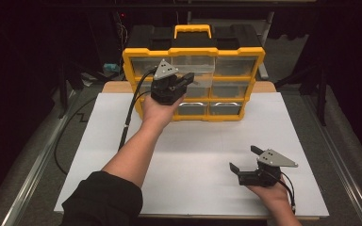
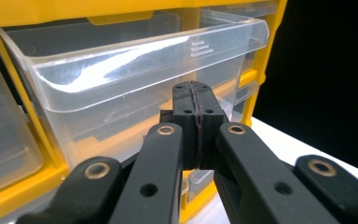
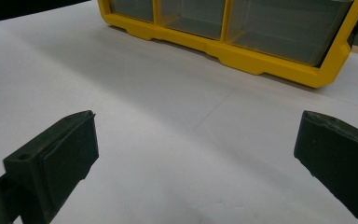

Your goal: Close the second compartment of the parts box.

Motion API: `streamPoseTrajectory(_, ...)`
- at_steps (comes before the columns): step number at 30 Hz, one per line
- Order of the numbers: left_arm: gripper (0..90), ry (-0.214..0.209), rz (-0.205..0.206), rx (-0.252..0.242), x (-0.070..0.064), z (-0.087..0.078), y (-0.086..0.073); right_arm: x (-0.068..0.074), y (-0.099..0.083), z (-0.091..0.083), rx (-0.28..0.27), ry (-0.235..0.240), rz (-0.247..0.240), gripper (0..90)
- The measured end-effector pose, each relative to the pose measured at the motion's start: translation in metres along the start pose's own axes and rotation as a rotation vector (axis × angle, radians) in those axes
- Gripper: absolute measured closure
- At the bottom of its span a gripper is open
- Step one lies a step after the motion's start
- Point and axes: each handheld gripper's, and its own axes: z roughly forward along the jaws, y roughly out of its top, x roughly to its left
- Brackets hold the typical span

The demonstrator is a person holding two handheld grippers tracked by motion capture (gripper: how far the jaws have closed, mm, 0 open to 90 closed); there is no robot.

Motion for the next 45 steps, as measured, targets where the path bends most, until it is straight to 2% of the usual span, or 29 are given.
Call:
streamPoseTrajectory(11,89.9,0.044,-0.007,0.022,0.008,0.009,0.007,0.0,0.001,-0.002,-0.005,-0.01,0.005,0.1)
streamPoseTrajectory(21,89.9,0.077,-0.027,0.038,0.02,0.026,0.007,-0.001,-0.001,0.001,0.006,-0.005,0.0,0.0)
streamPoseTrajectory(26,89.9,0.079,-0.039,0.039,0.025,0.031,0.007,-0.001,-0.001,0.002,0.01,-0.005,-0.002,0.0)
streamPoseTrajectory(32,89.8,0.085,-0.046,0.038,0.023,0.031,0.008,-0.002,-0.002,0.002,0.012,-0.004,0.0,0.0)
streamPoseTrajectory(35,89.8,0.073,-0.047,0.035,0.022,0.027,0.007,-0.001,-0.002,0.002,0.009,-0.004,-0.002,0.1)
streamPoseTrajectory(39,89.8,0.045,-0.031,0.02,0.016,0.013,-0.002,-0.001,-0.001,0.002,0.008,-0.002,-0.003,0.1)
streamPoseTrajectory(42,88.3,0.003,-0.02,0.019,0.011,-0.002,-0.02,-0.001,-0.001,0.001,0.008,-0.008,-0.003,0.0)
streamPoseTrajectory(43,83.9,-0.009,-0.014,0.028,0.009,-0.007,-0.028,-0.001,-0.001,0.001,0.008,-0.008,-0.003,0.0)
streamPoseTrajectory(45,73.6,-0.025,-0.01,0.014,0.006,-0.02,-0.049,-0.001,-0.001,0.0,0.007,-0.01,-0.001,0.0)
